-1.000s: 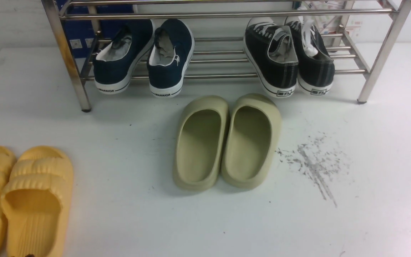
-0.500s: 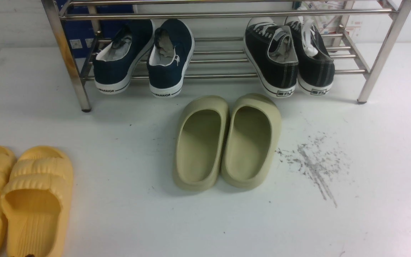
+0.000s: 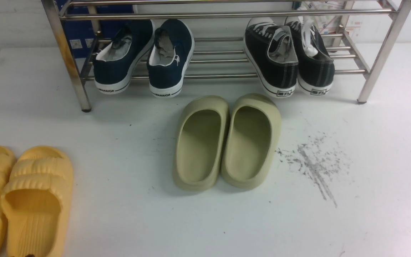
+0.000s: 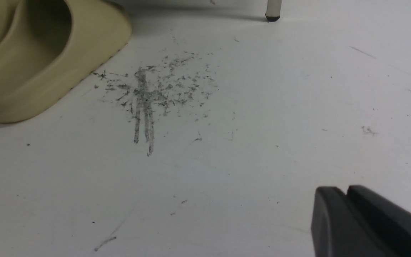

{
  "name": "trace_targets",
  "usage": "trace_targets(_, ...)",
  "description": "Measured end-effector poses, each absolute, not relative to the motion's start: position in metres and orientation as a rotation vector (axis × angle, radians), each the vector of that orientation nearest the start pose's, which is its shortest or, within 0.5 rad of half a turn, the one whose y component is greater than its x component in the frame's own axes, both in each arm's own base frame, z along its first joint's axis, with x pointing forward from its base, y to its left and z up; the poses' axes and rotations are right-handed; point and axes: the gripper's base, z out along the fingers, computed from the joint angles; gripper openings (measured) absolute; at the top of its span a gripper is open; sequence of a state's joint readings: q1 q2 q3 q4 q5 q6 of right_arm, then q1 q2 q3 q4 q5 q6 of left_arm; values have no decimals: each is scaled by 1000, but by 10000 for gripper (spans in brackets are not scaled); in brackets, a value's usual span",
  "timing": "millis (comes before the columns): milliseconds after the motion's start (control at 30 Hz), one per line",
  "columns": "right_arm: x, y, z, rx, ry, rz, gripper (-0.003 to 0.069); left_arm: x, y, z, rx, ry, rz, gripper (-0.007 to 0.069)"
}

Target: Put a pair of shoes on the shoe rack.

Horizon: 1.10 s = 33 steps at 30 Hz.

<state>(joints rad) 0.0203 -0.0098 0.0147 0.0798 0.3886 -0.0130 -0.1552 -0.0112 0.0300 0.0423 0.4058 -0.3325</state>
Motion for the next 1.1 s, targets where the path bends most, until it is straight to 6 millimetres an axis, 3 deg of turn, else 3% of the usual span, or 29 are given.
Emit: trace_targets(1100,52,4,174,18,1877,84,111,51,-6,167,-144,1913,-287,239)
